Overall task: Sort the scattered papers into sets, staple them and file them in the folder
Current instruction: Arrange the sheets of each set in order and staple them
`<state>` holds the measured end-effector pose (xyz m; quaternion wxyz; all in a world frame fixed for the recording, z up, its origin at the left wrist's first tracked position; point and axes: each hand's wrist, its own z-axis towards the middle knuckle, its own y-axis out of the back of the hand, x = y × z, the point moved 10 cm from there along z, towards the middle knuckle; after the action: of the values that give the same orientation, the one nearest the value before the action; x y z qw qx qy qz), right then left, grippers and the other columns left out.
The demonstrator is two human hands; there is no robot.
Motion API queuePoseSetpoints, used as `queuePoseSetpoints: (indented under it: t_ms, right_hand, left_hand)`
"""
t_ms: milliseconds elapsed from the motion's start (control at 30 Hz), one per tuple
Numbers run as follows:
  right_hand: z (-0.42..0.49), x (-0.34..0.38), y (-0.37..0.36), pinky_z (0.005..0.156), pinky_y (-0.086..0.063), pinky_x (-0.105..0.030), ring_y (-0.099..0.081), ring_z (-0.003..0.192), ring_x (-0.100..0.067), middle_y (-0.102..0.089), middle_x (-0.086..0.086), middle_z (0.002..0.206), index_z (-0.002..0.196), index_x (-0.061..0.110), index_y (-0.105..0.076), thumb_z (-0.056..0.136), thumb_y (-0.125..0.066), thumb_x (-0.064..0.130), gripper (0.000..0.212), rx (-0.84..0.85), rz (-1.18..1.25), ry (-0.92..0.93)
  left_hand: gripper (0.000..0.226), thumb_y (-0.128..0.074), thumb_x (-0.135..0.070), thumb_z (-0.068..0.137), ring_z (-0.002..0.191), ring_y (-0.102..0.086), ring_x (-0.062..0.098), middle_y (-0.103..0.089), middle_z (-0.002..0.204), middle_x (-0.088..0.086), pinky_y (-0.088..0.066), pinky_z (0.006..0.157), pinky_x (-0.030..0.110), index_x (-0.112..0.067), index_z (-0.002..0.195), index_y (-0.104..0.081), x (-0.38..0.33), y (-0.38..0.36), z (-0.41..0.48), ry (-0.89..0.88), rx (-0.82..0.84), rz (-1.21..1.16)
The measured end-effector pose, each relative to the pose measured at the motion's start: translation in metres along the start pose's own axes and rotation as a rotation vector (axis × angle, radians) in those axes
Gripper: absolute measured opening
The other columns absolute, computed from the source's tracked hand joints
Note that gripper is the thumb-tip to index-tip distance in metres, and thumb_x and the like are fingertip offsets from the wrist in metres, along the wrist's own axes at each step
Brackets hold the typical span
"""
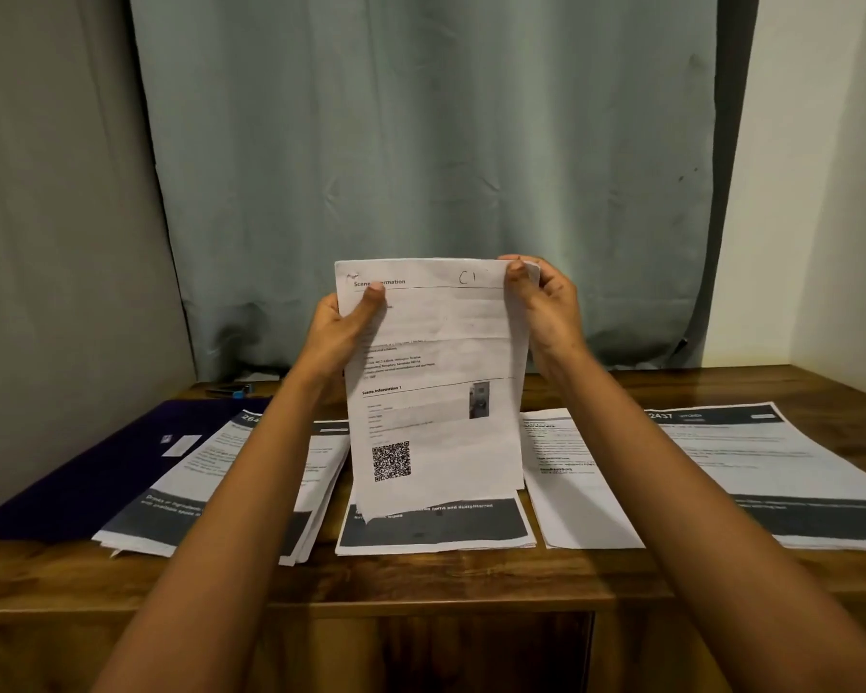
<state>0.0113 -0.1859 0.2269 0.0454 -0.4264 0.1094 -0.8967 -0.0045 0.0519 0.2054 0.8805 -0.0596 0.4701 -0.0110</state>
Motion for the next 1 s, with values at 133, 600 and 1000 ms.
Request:
queuePoseSetpoints:
  t_ms: [133,600,1000]
  right_hand:
    - [0.0,-0.004,-0.002,0.067,-0.053,-0.021,-0.061,0.064,0.003,-0.065,0.001,0.086,0.102,0.003,-0.063,0.095,-0.057,0.02,0.019,0.003,0.022,-0.015]
    - [0.014,-0.005,0.025,0.073,-0.055,-0.025,-0.061,0.072,-0.005,-0.065,0.003,0.084,0.093,0.012,-0.064,0.101,-0.046,0.019,0.02,-0.179,-0.061,0.005]
    - [-0.015,0.037,-0.1,0.109,-0.013,-0.044,-0.054,0.12,-0.025,-0.067,-0.006,0.107,0.102,0.01,-0.059,0.096,-0.035,0.022,0.028,0.204,-1.075,0.845]
  left_hand:
    - [0.032,-0.048,-0.042,0.091,0.09,-0.068,0.018,-0.071,0.107,0.004,-0.059,0.073,0.031,-0.03,0.119,-0.061,-0.019,-0.011,0.003,-0.076,0.076,0.019]
    - [0.033,-0.047,-0.045,0.091,0.085,-0.065,0.018,-0.067,0.1,0.003,-0.057,0.069,0.029,-0.026,0.113,-0.063,-0.018,-0.01,0.007,-0.07,0.063,0.012]
    - [0.024,-0.049,-0.033,0.09,0.078,-0.064,0.007,-0.065,0.096,-0.002,-0.053,0.066,0.021,-0.02,0.107,-0.059,-0.03,-0.025,0.011,-0.196,0.105,0.013]
